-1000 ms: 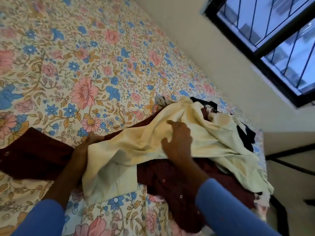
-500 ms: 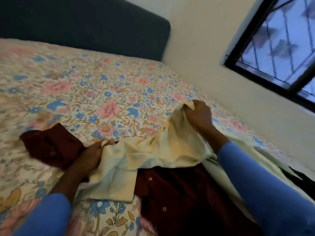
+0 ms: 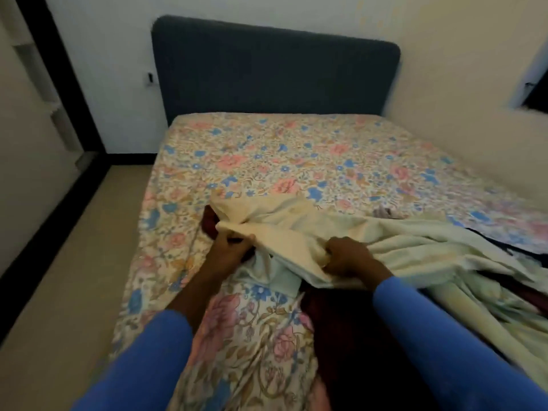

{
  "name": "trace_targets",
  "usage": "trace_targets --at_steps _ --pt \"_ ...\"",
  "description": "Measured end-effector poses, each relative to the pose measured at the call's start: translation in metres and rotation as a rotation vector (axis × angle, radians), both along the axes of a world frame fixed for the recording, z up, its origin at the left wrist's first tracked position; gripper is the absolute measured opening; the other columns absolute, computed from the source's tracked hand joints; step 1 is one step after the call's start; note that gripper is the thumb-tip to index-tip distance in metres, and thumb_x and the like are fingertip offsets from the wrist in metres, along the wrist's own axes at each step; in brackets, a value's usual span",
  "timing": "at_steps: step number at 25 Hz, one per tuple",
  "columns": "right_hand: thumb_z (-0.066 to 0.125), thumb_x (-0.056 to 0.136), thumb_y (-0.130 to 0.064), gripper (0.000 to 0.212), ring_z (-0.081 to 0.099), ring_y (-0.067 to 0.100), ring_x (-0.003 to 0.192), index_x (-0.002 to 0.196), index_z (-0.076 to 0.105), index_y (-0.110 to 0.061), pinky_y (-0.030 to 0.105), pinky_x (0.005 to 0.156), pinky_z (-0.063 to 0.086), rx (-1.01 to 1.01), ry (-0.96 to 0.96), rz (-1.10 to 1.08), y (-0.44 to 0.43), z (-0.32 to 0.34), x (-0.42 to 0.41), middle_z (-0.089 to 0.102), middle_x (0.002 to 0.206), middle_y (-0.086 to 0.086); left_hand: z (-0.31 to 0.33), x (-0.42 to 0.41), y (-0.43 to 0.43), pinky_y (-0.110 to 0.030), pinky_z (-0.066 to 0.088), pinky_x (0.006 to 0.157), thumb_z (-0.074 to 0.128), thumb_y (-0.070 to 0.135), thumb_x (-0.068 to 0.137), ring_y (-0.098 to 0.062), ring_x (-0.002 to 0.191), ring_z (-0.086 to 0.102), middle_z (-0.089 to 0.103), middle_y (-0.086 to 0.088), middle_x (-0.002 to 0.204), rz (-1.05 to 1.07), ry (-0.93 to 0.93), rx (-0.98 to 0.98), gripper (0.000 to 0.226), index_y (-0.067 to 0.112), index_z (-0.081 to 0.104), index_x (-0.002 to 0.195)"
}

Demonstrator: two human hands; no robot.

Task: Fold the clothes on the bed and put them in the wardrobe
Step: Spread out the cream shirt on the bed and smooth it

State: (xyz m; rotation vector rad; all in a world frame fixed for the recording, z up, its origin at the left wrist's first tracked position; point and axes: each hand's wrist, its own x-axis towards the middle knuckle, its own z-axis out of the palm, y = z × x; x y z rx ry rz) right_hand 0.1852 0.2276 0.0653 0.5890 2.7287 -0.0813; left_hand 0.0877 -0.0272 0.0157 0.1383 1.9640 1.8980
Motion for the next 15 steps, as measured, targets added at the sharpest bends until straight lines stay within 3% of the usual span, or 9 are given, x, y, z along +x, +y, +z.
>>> trace_targets --at_steps 2,3,4,6,7,8,10,13,15 --pt "0.063 0.091 -0.035 0.019 0.066 0.032 0.102 0.101 0.066 -0.019 0.034 0.082 0.05 -0.089 0.172 0.128 -0.035 -0.009 0.015 0.068 0.101 0.009 -0.007 0.013 0.007 -0.05 0.055 0.099 0.079 0.061 0.078 -0.029 0.116 0.065 0.065 -0.01 0.131 0.115 0.144 -0.222 0.081 0.02 0.05 0.141" --pt "0.066 0.091 -0.03 0.011 0.067 0.027 0.087 0.085 0.065 -0.021 0.032 0.074 0.048 -0.265 0.18 0.218 -0.054 -0.006 0.021 0.065 0.084 0.004 -0.006 0.02 0.013 -0.047 0.053 0.099 0.076 0.061 0.078 -0.031 0.121 0.061 0.059 -0.01 0.136 0.183 0.222 -0.327 0.086 0.02 0.043 0.146" --pt "0.068 0.092 -0.028 0.017 0.065 0.022 0.076 0.076 0.066 -0.022 0.031 0.069 0.048 -0.484 0.119 0.305 -0.068 0.0 0.024 0.064 0.074 0.001 -0.005 0.024 0.019 -0.044 0.051 0.098 0.077 0.056 0.081 -0.033 0.124 0.057 0.053 -0.013 0.14 0.224 0.275 -0.394 0.089 0.02 0.035 0.151" --pt "0.068 0.097 -0.025 0.018 0.069 0.018 0.071 0.084 0.076 -0.017 0.03 0.068 0.055 -0.833 -0.004 0.274 -0.078 0.005 0.024 0.075 0.079 0.005 -0.005 0.027 0.028 -0.04 0.048 0.091 0.079 0.034 0.084 -0.037 0.124 0.054 0.051 -0.017 0.141 0.169 0.329 -0.462 0.087 0.02 0.028 0.154" --pt "0.067 0.099 -0.023 0.017 0.072 0.021 0.073 0.092 0.078 -0.012 0.032 0.07 0.058 -0.88 0.096 0.199 -0.071 0.004 0.016 0.077 0.086 0.009 -0.004 0.027 0.028 -0.036 0.046 0.083 0.074 0.022 0.085 -0.038 0.117 0.058 0.057 -0.017 0.134 0.123 0.344 -0.499 0.078 0.021 0.033 0.151" --pt "0.066 0.099 -0.021 0.016 0.074 0.024 0.078 0.097 0.077 -0.011 0.035 0.074 0.059 -0.837 0.288 0.128 -0.063 0.003 0.008 0.078 0.09 0.009 -0.004 0.027 0.025 -0.031 0.043 0.075 0.068 0.011 0.086 -0.034 0.105 0.063 0.063 -0.015 0.124 0.106 0.37 -0.525 0.066 0.022 0.043 0.145" --pt "0.064 0.096 -0.023 0.016 0.07 0.025 0.094 0.106 0.075 -0.017 0.042 0.087 0.056 -0.538 0.611 0.047 -0.044 -0.006 -0.008 0.073 0.103 0.005 -0.003 0.021 0.008 -0.026 0.041 0.061 0.057 -0.002 0.085 -0.019 0.084 0.063 0.07 -0.011 0.114 0.262 0.313 -0.486 0.044 0.019 0.067 0.122" --pt "0.065 0.094 -0.038 0.037 0.055 0.032 0.12 0.128 0.064 -0.023 0.049 0.101 0.046 -0.192 0.586 0.084 -0.026 -0.013 -0.033 0.059 0.129 0.009 -0.002 0.005 -0.042 -0.026 0.044 0.062 0.051 -0.004 0.086 -0.02 0.085 0.062 0.073 -0.008 0.11 0.632 0.162 -0.431 0.034 0.018 0.077 0.092" --pt "0.063 0.093 -0.049 0.05 0.051 0.034 0.126 0.136 0.058 -0.023 0.052 0.103 0.045 -0.216 0.521 -0.02 -0.026 -0.014 -0.047 0.054 0.135 0.01 -0.011 -0.006 -0.083 -0.036 0.053 0.075 0.057 0.008 0.091 -0.029 0.091 0.064 0.075 -0.009 0.103 0.691 0.149 -0.551 0.024 0.021 0.077 0.085"
